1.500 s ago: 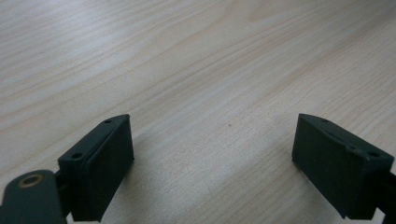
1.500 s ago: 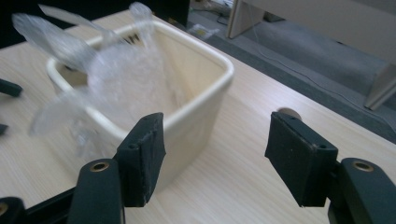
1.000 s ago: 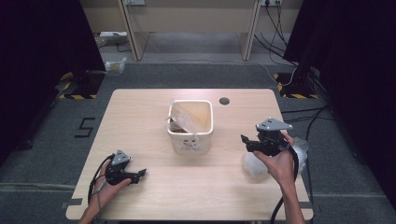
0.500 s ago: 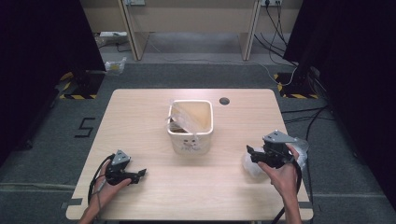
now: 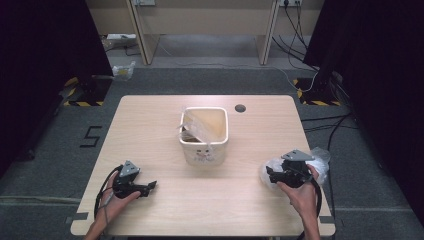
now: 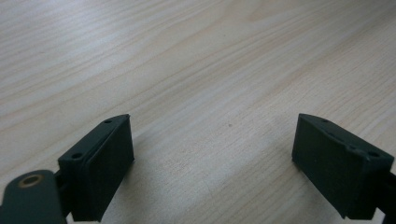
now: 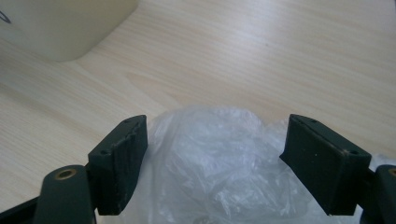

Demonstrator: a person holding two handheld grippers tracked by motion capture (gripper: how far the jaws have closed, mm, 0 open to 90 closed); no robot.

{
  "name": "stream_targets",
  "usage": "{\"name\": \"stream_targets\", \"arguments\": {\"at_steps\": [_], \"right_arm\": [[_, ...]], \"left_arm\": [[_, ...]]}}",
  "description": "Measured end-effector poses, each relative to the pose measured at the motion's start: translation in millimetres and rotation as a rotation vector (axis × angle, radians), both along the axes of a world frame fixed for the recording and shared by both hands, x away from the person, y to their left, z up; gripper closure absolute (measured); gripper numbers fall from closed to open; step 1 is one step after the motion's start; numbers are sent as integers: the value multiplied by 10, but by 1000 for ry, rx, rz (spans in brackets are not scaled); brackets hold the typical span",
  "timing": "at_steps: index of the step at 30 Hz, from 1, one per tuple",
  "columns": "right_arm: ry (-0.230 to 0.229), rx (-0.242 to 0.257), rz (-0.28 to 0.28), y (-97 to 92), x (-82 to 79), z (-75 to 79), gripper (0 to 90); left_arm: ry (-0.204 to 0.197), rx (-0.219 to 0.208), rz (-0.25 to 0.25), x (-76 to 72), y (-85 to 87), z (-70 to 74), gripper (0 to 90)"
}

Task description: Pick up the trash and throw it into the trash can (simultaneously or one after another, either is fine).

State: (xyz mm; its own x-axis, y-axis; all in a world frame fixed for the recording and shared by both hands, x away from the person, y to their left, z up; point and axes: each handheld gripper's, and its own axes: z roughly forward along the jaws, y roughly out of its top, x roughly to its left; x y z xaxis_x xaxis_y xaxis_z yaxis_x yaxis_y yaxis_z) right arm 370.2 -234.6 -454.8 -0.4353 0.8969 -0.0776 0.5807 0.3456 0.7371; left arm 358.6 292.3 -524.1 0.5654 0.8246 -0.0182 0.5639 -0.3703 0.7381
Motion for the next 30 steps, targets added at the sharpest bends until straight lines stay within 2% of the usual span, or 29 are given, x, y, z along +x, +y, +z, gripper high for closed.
{"name": "stream_targets", "arguments": {"at_steps": [4,9,14,17,20,21,25,30], "right_arm": [[43,0,-9,-9,34,-134,224],[75,-2,-15,-17,62,-210,225],[116,-45,2,2,102,-326,211],[124,-58,-1,5,116,-362,228],[126,-102,3,22,131,-432,281],[125,-100,3,18,133,-435,300],[116,-107,-1,-25,122,-413,498],[70,-81,2,-71,83,-377,704]], "left_arm": [[1,0,-1,0,1,1,116],[0,0,0,0,0,0,116],[0,0,0,0,0,0,116],[0,0,0,0,0,0,116],[0,0,0,0,0,0,116],[0,0,0,0,0,0,116],[0,0,0,0,0,0,116],[0,0,0,0,0,0,116]]}}
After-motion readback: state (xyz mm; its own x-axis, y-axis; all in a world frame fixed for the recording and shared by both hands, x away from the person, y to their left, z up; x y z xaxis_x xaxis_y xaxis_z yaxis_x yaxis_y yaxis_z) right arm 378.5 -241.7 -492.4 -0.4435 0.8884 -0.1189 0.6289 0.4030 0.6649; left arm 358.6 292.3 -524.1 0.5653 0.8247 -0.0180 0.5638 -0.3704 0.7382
